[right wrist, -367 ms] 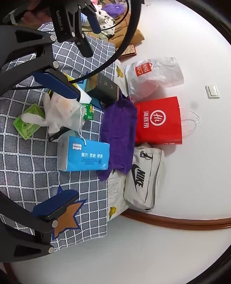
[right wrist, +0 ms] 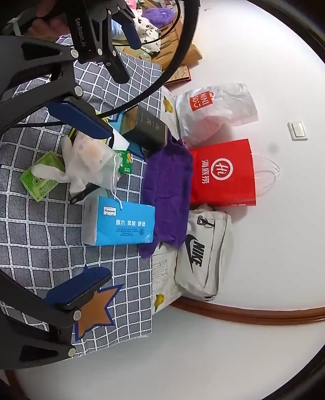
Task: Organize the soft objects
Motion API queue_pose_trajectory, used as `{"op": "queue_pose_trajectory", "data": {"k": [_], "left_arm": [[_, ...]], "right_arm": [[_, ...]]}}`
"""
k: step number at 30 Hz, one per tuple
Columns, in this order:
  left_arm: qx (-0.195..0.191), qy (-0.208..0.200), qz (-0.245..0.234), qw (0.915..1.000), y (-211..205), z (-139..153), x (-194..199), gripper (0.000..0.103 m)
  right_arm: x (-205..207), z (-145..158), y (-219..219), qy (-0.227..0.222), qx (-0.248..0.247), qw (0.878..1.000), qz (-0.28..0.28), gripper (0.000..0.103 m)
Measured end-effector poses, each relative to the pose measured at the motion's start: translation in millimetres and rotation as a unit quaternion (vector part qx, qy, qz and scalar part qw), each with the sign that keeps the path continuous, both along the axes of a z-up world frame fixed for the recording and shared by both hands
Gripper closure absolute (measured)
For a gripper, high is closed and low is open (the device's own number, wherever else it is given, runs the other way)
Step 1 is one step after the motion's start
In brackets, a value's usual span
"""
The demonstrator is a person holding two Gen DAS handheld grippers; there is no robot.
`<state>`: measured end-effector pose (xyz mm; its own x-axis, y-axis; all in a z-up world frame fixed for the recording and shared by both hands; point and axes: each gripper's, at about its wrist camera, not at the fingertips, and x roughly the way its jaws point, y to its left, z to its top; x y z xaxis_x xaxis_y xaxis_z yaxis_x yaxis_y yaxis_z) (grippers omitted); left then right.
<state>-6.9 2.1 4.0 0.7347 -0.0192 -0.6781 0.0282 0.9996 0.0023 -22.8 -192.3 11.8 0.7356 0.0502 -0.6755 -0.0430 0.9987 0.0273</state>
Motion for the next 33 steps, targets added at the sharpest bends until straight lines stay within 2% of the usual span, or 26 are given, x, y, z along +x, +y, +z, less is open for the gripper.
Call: {"op": "queue_pose_trajectory", "data": {"k": [33], "left_arm": [[0.004, 0.006, -0.002, 1.0, -1.2, -0.9, -3.0, 0.0]], "right_arm": [[-7.7, -1.9, 3.0, 0.002, 0.002, 1.0, 0.006, 0.002]]}}
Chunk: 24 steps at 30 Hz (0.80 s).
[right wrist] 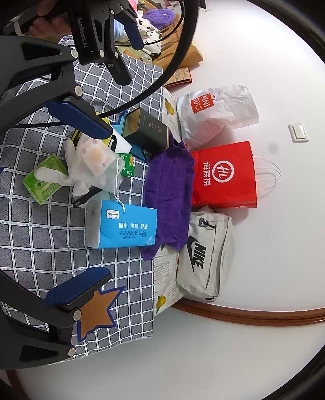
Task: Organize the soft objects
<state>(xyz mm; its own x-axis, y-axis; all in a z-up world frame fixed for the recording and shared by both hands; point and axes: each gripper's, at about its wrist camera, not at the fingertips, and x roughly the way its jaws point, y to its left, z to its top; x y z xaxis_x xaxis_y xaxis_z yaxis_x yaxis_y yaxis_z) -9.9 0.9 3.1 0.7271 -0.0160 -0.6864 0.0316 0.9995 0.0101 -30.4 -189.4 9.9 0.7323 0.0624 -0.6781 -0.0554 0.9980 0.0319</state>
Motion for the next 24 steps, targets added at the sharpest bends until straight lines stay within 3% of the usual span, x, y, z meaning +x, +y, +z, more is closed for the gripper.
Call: {"op": "queue_pose_trajectory", "data": {"k": [24], "left_arm": [[0.0, -0.003, -0.002, 1.0, 2.2, 2.4, -1.7, 0.0]], "right_arm": [[-2.9, 0.9, 4.0, -0.005, -0.003, 1.0, 0.006, 0.002]]}}
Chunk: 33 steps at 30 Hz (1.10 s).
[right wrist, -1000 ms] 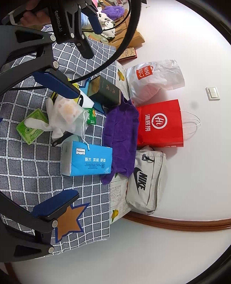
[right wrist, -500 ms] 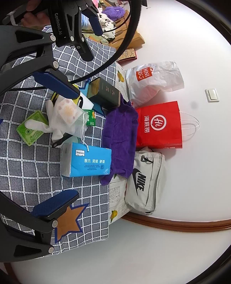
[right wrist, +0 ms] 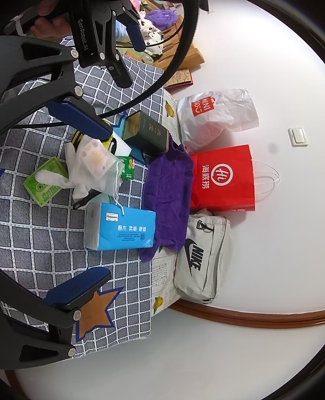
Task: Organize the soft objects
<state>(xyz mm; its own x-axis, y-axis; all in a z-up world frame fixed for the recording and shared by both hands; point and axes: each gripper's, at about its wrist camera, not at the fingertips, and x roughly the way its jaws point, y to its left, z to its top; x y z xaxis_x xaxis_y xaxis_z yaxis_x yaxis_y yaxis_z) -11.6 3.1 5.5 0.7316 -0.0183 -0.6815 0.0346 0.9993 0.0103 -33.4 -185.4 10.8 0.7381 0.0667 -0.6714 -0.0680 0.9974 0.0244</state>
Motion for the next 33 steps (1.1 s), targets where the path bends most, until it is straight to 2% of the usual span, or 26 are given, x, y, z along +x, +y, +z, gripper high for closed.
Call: {"op": "queue_pose_trajectory", "data": {"k": [33], "left_arm": [[0.002, -0.004, -0.003, 1.0, -2.7, 2.0, -3.7, 0.0]], "right_arm": [[-1.9, 1.0, 2.1, -0.001, 0.0, 1.0, 0.003, 0.002]]}}
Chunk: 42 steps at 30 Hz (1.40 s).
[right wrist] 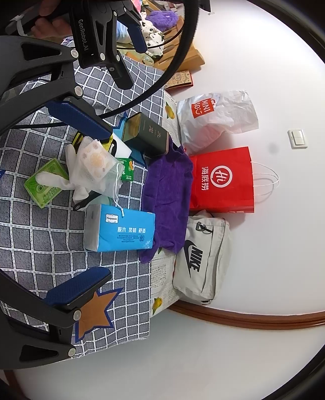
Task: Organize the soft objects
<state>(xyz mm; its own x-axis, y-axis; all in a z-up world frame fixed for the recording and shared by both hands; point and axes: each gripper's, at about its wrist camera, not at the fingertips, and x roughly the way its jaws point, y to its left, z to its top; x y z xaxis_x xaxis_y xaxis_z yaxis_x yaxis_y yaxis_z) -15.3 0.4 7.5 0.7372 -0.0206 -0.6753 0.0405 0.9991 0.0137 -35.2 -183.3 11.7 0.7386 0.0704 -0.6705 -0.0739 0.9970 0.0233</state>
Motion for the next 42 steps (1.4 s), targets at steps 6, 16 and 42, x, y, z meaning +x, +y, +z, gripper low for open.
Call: {"op": "queue_pose_trajectory", "data": {"k": [6, 16, 42], "left_arm": [[0.0, 0.0, -0.001, 1.0, 0.2, 0.6, 0.1, 0.0], [-0.005, 0.001, -0.002, 1.0, 1.6, 0.9, 0.4, 0.0], [-0.046, 0.059, 0.007, 0.9972, 18.0, -54.2, 39.4, 0.0]], "right_arm": [[-0.7, -0.1, -0.2, 0.0, 0.004, 1.0, 0.002, 0.002], [2.4, -3.1, -4.9, 0.006, 0.021, 1.0, 0.007, 0.002], [19.5, -106.6, -7.1, 0.111, 0.017, 0.991, 0.078, 0.002]]}}
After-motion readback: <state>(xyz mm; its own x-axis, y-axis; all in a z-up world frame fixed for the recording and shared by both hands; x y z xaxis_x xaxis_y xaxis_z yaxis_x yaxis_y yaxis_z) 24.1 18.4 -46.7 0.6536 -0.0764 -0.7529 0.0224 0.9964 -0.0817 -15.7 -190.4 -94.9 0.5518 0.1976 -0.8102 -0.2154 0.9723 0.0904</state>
